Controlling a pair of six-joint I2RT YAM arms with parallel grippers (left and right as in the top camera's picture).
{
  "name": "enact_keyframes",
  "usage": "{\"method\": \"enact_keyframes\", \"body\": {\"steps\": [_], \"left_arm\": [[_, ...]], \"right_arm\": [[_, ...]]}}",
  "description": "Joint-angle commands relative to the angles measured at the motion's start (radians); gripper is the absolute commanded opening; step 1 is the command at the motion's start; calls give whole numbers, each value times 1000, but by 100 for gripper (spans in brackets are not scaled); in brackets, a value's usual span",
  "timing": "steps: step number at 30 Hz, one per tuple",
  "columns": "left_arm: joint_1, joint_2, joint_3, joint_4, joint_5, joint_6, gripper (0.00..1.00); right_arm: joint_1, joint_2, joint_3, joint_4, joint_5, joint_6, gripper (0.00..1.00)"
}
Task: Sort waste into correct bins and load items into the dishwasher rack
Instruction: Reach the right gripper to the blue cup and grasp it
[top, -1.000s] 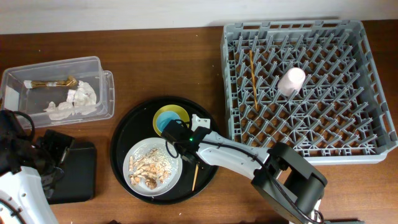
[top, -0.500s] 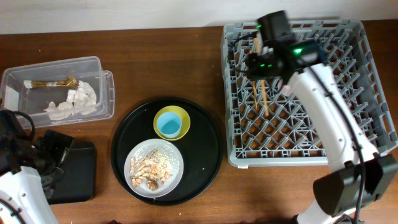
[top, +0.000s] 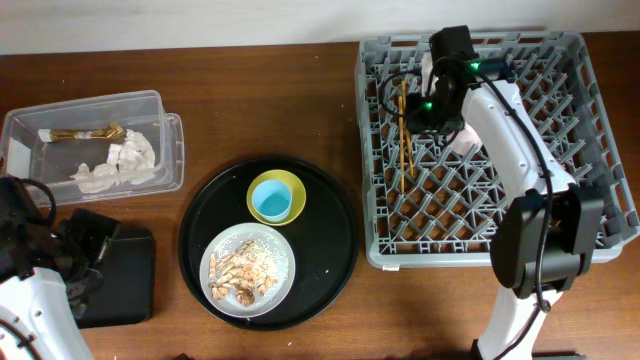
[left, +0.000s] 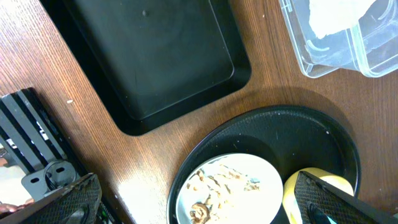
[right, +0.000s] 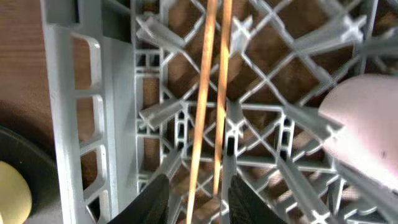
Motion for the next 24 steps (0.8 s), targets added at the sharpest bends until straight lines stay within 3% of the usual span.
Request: {"method": "enact_keyframes", "body": {"steps": [1, 4, 5, 7, 8, 9, 11, 15, 18, 22, 24], "left_arm": [[2, -2, 5, 2, 0, -6, 99], [2, -2, 5, 2, 0, -6, 99], [2, -2, 5, 2, 0, -6, 99], [2, -2, 5, 2, 0, -6, 99], [2, -2, 5, 2, 0, -6, 99], [2, -2, 5, 2, 0, -6, 99], [2, -2, 5, 2, 0, -6, 99], [2, -2, 5, 2, 0, -5, 99], [2, -2, 5, 2, 0, -6, 99], [2, -2, 5, 2, 0, -6, 99], [2, -2, 5, 2, 0, -6, 99]], "right_arm": [[-2, -165, 9, -53, -50, 25, 33], [27, -365, 9, -129, -348, 16, 33], [67, -395, 9, -144, -359, 6, 34], [275, -398, 3, -136, -292, -44, 73], [414, -362, 0, -100, -185, -43, 76], [520, -315, 0, -58, -85, -27, 67], [708, -172, 0, 39, 222, 64, 63], [910, 69, 0, 236, 349, 79, 53], [920, 128, -1, 238, 505, 117, 49], [909, 132, -22, 243, 505, 116, 49], [881, 132, -45, 243, 489, 135, 41]]}}
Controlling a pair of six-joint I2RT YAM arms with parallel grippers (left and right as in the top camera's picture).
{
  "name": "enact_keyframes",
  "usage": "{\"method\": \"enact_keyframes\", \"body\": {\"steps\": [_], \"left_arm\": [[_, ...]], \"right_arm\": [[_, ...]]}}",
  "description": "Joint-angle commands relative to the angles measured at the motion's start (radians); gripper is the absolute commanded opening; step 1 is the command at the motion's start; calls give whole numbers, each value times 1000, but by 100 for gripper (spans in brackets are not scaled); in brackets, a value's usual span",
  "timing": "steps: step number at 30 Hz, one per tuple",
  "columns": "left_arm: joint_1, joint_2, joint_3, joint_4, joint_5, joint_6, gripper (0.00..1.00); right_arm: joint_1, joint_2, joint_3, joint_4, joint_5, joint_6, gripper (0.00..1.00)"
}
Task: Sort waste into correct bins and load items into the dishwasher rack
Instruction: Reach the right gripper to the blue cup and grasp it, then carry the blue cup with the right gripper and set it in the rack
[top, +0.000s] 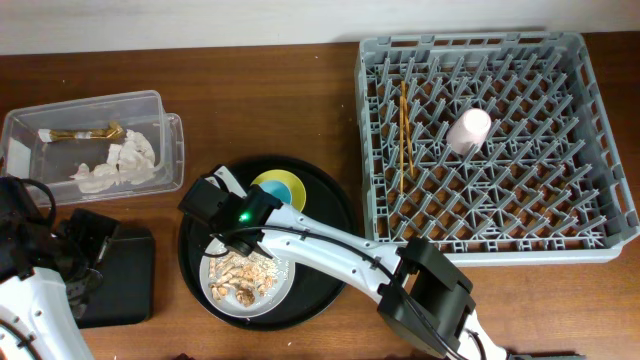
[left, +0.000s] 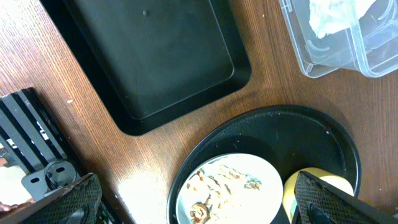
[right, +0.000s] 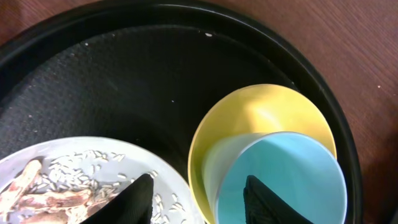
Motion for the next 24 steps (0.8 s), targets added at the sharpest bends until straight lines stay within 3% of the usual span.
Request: {"method": "enact_keyframes", "body": {"steps": [1, 4, 8, 11, 14, 18, 22, 24], "left_arm": [[2, -2, 5, 2, 0, -6, 99], [2, -2, 5, 2, 1, -6, 99], [2, -2, 5, 2, 0, -5, 99], [2, -2, 5, 2, 1, -5, 99], [2, -2, 5, 2, 0, -6, 99], [2, -2, 5, 2, 0, -6, 99], [2, -2, 5, 2, 0, -6, 99], [2, -2, 5, 2, 0, -6, 99]], "right_arm": [[-40, 11, -29, -9, -3, 37, 37], [-53, 11, -29, -8, -73, 40, 30], [-52, 7, -25, -10, -95, 92, 4], [-61, -18, 48, -60, -94, 92, 4], [-143, -86, 219, -233, -101, 126, 4], [-403, -195, 394, -420, -313, 125, 4], [-917, -233, 387, -576, -883, -53, 4], [-1117, -232, 327, -644, -1014, -132, 4]]}}
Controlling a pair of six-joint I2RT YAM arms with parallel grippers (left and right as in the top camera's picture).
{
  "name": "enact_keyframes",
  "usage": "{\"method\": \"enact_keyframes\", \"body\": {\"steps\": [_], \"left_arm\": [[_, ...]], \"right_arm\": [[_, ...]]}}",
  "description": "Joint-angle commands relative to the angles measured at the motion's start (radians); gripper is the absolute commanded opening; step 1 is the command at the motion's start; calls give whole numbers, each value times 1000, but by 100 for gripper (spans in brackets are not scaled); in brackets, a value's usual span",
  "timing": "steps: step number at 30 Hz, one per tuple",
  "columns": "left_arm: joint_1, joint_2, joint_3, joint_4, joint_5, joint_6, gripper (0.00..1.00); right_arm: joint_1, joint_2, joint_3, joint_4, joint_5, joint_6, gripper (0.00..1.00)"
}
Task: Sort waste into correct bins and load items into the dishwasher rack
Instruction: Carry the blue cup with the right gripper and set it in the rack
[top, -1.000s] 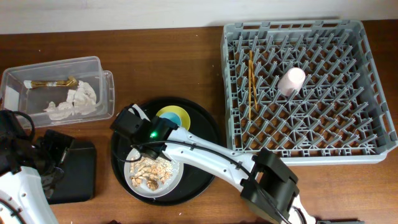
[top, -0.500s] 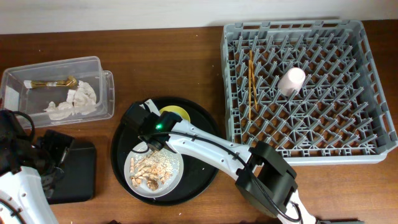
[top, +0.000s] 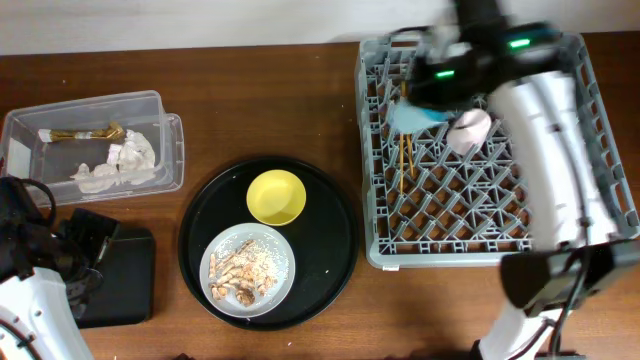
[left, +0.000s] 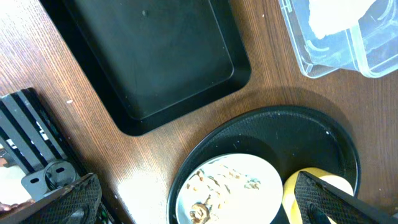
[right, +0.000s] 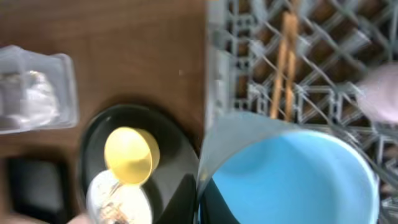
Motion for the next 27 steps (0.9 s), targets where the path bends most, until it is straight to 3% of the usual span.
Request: {"method": "enact_keyframes", "body": {"steps": [1, 3, 6, 9, 13, 22, 27], "left_arm": [[2, -2, 5, 2, 1, -6, 99], [2, -2, 5, 2, 0, -5, 99], [2, -2, 5, 2, 0, -6, 99], [2, -2, 5, 2, 0, -6, 99], [2, -2, 5, 2, 0, -5, 99], [2, -2, 5, 2, 0, -6, 99], [2, -2, 5, 2, 0, -6, 99]], "right_arm": [[-226, -6, -100, -82, -307, -179, 4], [-340, -6, -235, -92, -411, -310, 4], [-444, -6, -454, -6, -724, -482, 4], [-470, 5, -594, 131, -813, -479, 4], [-472, 102, -613, 152, -834, -372, 4], [-541, 138, -629, 132, -776, -368, 4], [-540, 138, -630, 92, -957, -427, 4]]}}
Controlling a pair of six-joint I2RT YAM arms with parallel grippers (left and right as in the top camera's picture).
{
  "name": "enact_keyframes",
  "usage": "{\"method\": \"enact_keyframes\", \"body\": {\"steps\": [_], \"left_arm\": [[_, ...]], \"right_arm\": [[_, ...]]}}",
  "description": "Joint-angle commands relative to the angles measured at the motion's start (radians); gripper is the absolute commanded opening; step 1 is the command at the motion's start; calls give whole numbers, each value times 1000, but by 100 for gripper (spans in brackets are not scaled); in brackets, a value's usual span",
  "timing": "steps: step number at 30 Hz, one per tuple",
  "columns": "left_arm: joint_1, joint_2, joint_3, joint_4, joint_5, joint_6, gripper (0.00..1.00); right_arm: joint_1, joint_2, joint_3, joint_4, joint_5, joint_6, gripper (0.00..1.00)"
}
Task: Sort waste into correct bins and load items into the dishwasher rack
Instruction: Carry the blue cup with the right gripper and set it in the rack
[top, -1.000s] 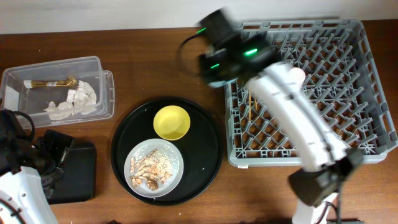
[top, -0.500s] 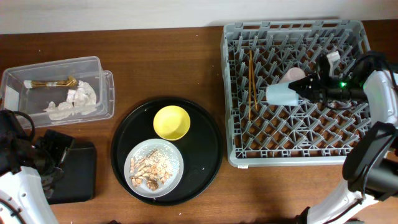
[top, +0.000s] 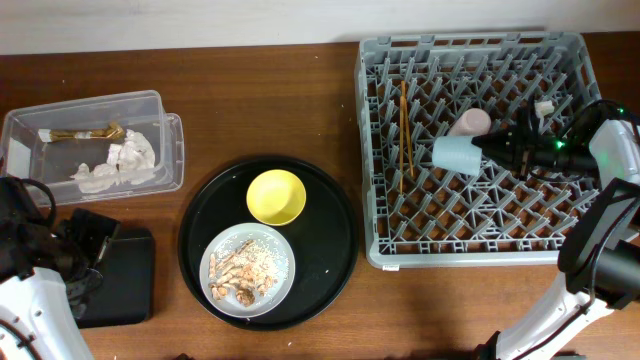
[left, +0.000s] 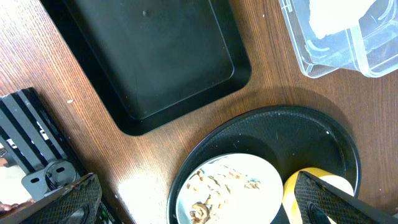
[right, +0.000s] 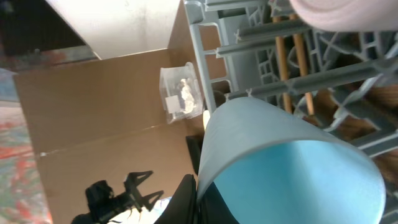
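A light blue cup (top: 455, 155) lies tilted on its side among the pegs of the grey dishwasher rack (top: 560, 240), just below a pink cup (top: 468, 122). My right gripper (top: 488, 148) is shut on its rim (right: 292, 168), reaching in from the right. Two wooden chopsticks (top: 405, 125) lie in the rack to the left. On the round black tray (top: 330, 240) sit a yellow bowl (top: 276, 196) and a white plate of food scraps (top: 247, 263). My left gripper (left: 196, 186) hangs open and empty over the plate's near edge.
A clear plastic bin (top: 95, 140) with crumpled paper and a wrapper stands at the far left. A black rectangular tray (top: 115, 275) lies at the lower left under my left arm. Bare wood separates the round tray from the rack.
My right gripper held the blue cup high over the rack's upper left. Now the cup is low among the pegs mid-rack, on its side beside the pink cup. The left arm is unchanged.
My right gripper was first empty over the chopsticks in the rack. Then it was at the blue cup nested in the yellow bowl on the tray. Then the cup was held over the rack, leaving the bowl empty, and now it rests among the pegs.
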Motion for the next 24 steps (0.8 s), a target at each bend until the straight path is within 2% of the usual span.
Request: {"method": "enact_keyframes", "body": {"steps": [1, 5, 8, 11, 12, 14, 15, 18, 22, 23, 24], "left_arm": [[2, -2, 5, 2, 0, -6, 99], [2, -2, 5, 2, 0, -6, 99], [2, -2, 5, 2, 0, -6, 99], [2, -2, 5, 2, 0, -6, 99], [2, -2, 5, 2, 1, -5, 99], [2, -2, 5, 2, 0, -6, 99], [2, -2, 5, 2, 1, -6, 99], [2, -2, 5, 2, 0, -6, 99], [2, -2, 5, 2, 0, -6, 99], [2, -2, 5, 2, 0, -6, 99], [2, -2, 5, 2, 0, -6, 99]], "right_arm": [[0, 19, -13, 0, -34, -41, 4], [-1, 74, -47, 22, 2, -40, 4], [-30, 109, -40, 33, 129, -40, 4], [-95, 90, 31, -36, 290, -40, 5], [-108, 84, 57, -57, 320, -40, 9], [-121, 62, 134, -119, 374, -40, 29], [-121, 47, 164, -145, 380, -40, 31], [-108, -89, 295, -246, 484, 22, 31], [-5, -354, 312, -198, 669, 94, 33], [75, -383, 312, -151, 738, 111, 26], [140, -377, 309, -115, 847, 207, 20]]}}
